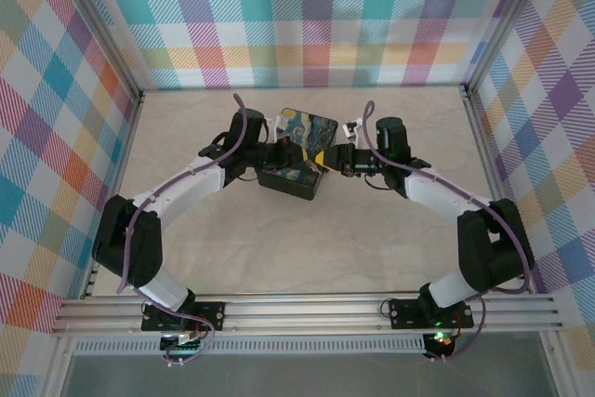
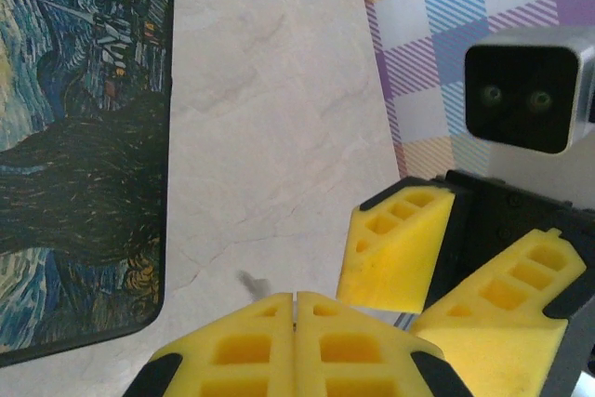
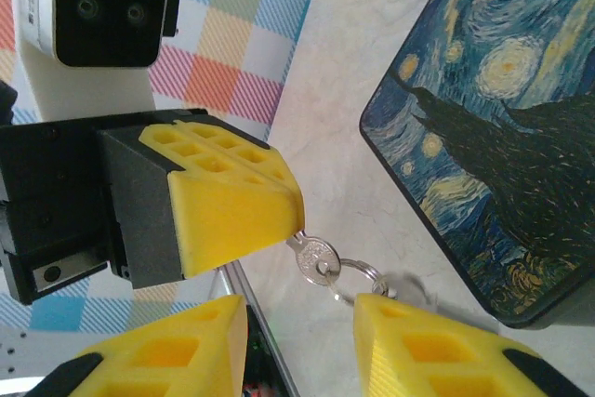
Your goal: Unlock a padlock with a key
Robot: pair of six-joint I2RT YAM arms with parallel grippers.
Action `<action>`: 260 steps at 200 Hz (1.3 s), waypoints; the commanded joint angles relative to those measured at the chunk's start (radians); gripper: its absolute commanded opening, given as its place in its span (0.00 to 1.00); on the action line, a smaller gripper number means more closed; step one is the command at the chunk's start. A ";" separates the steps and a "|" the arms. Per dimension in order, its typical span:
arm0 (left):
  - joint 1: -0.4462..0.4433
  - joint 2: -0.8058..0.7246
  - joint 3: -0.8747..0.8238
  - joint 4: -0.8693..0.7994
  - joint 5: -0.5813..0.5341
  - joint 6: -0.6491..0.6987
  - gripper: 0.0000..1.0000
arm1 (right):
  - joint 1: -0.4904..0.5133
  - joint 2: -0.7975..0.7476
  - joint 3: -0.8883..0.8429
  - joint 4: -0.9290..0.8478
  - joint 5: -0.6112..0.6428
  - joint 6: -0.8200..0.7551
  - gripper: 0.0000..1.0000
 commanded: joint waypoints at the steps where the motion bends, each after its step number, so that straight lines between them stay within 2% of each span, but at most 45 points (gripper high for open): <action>1: 0.007 0.005 -0.010 0.083 0.005 -0.046 0.00 | 0.010 0.007 -0.009 0.108 0.025 0.104 0.35; 80: 0.007 -0.004 -0.025 0.127 0.072 -0.063 0.00 | 0.018 0.063 -0.002 0.162 -0.007 0.076 0.39; 130: 0.006 -0.011 -0.036 0.141 0.081 -0.070 0.00 | 0.028 0.068 -0.026 0.264 -0.034 0.119 0.35; 159: 0.006 -0.016 -0.043 0.145 0.082 -0.073 0.00 | 0.029 0.069 -0.036 0.299 -0.048 0.133 0.27; 242: 0.023 -0.031 -0.072 0.208 0.103 -0.118 0.00 | 0.030 0.094 -0.046 0.344 -0.080 0.172 0.28; 260: 0.028 -0.035 -0.082 0.227 0.114 -0.129 0.00 | 0.030 0.099 -0.047 0.370 -0.089 0.187 0.22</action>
